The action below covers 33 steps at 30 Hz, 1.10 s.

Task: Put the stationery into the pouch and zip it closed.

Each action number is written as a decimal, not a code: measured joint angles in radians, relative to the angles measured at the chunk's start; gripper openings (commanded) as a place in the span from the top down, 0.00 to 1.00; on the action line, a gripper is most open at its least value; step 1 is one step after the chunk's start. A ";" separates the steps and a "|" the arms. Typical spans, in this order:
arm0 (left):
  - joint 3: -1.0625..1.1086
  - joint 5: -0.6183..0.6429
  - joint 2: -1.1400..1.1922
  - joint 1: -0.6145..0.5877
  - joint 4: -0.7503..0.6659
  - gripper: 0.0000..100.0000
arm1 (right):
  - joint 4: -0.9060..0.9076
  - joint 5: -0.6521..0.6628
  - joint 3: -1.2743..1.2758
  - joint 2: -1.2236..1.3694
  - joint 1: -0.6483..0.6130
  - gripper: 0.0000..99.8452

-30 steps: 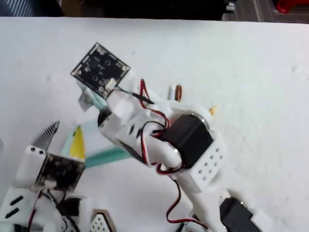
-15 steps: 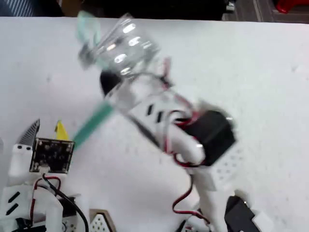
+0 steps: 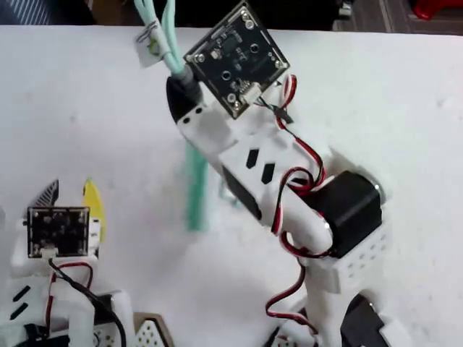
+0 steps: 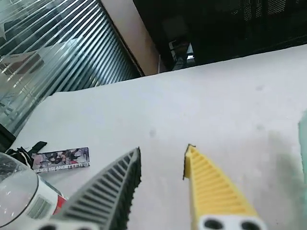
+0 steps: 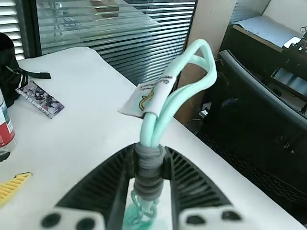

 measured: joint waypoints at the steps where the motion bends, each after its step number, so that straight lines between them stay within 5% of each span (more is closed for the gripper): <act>1: 0.020 0.000 0.000 0.011 0.000 0.83 | 0.000 0.000 0.005 0.003 0.000 0.98; 26: 0.230 -0.028 0.000 0.083 0.000 0.83 | -0.060 0.000 0.129 0.189 0.002 0.98; 33: 0.147 0.084 0.000 0.295 -0.002 0.83 | -0.084 0.000 0.127 0.201 -0.106 0.98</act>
